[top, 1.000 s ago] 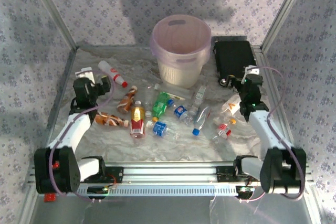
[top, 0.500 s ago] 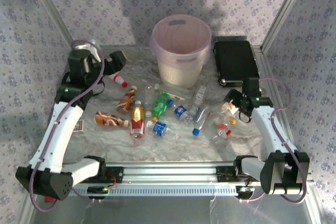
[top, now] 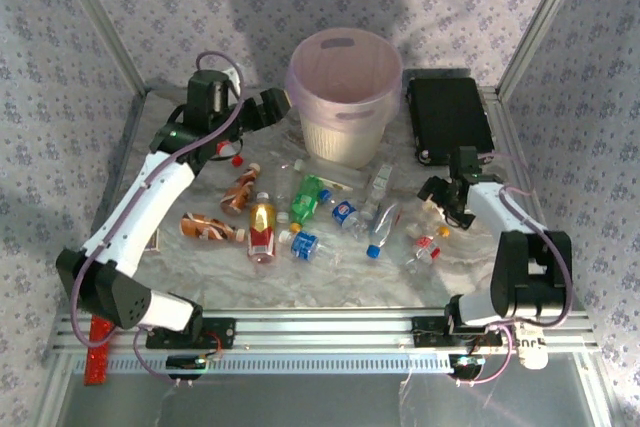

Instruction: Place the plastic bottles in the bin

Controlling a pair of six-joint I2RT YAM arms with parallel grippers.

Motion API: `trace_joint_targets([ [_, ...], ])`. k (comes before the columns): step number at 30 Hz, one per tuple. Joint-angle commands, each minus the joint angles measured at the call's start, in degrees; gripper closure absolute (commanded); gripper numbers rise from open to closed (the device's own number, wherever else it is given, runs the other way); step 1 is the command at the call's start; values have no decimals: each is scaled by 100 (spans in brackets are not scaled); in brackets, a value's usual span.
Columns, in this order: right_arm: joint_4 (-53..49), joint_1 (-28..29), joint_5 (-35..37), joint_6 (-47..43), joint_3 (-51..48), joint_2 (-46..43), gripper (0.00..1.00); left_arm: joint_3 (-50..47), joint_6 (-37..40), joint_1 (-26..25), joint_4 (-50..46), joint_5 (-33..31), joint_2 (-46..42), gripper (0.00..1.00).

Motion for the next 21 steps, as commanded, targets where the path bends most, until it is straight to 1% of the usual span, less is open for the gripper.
trace_joint_targets([
  [1,263,17,-107,71,135,307,8,306,-122,-71,188,185,165,8],
  [6,356,23,-142,70,226,527,19,507,-140,-156,308,234,476,8],
  [9,222,23,-124,-170,328,449,25,664,-174,-179,362,315,682,7],
  [11,93,15,-87,-230,420,279,29,739,-178,-187,379,338,809,7],
  [17,-476,-35,-25,-536,838,-577,36,930,-201,-192,453,395,1162,8],
  [21,-982,-138,-233,-750,1296,-1178,39,1078,-259,-196,500,425,1399,7],
])
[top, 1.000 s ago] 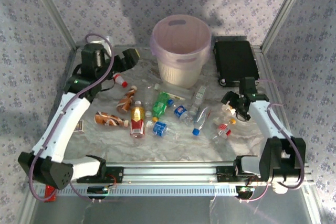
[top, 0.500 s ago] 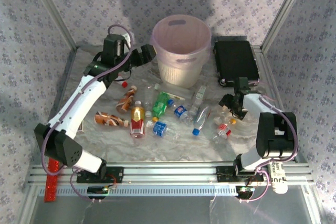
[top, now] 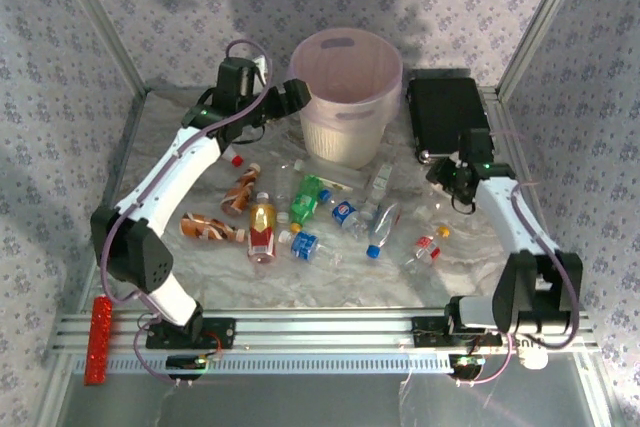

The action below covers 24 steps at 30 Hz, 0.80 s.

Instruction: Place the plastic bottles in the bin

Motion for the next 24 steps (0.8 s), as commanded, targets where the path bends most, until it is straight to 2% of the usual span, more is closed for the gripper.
trace_joint_targets([
  [1,-593,-114,-233,-328,503,-530,41,307,-106,-28,220,135,152,7],
  [7,-1034,-155,-757,-564,1714,-829,42,376,-147,-32,242,118,313,7],
  [12,-951,-2,-1103,-480,2616,-818,43,354,-125,-33,224,80,333,7],
  [18,-520,703,-1016,-424,3762,-374,43,230,-183,-21,282,143,358,8],
  [24,-250,1494,-865,-533,4775,530,43,182,-190,-30,245,131,316,8],
])
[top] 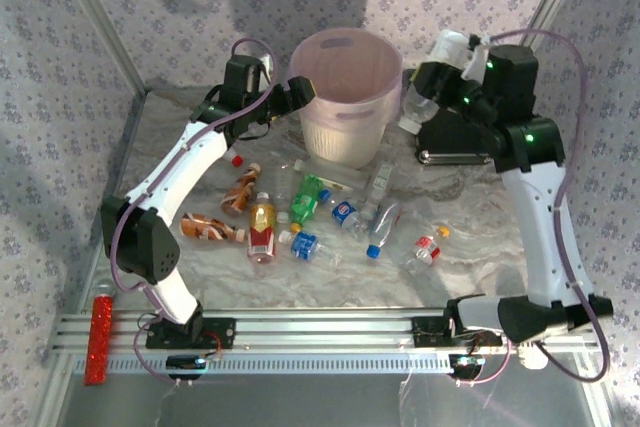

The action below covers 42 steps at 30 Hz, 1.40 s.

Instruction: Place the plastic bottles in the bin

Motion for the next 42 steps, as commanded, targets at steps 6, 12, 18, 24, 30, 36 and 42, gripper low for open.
trace_joint_targets([
  [6,684,680,147,-218,1161,1354,44,-16,3,-32,18,13,22,8],
  [12,1066,814,318,-243,1842,2446,44,-119,4,-41,41,3,53,8],
  [18,481,945,475,-449,2877,3473,44,-218,46,-39,58,-5,61,9],
  [24,-216,1063,623,-650,3306,4177,44,-237,74,-38,87,4,79,9],
  [30,-521,1139,599,-782,3327,4489,41,-236,97,-31,67,3,88,9],
  [36,-720,1211,580,-868,3322,4607,27,-228,76,-32,92,4,88,9],
  [42,-823,1220,621,-926,3495,4644,21,-210,105,-32,50,-22,71,9],
])
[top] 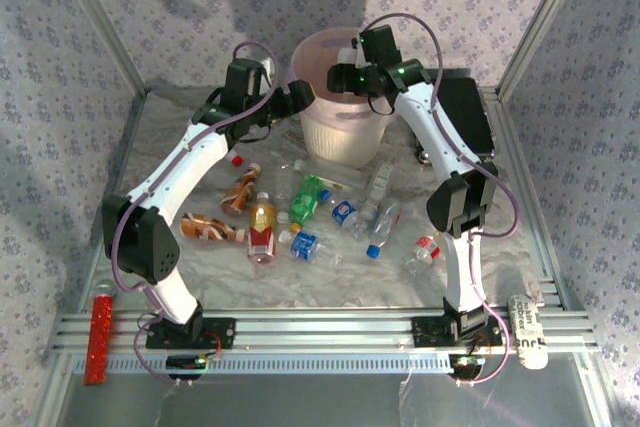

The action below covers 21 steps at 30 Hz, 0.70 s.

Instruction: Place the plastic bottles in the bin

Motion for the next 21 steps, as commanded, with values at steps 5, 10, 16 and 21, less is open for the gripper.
trace_joint_targets([
  [5,-291,57,81,-134,488,82,13,-35,99,-32,-68,-47,42,9],
  [10,-361,97,169,-177,628,-20,10,-29,111,-31,-86,-54,33,9],
  [16,-643,97,373,-126,1035,-582,3,-55,147,-23,-109,-91,-3,9],
  [21,-652,-36,-58,27,729,-1420,1,-72,94,-27,-77,-52,-20,9],
])
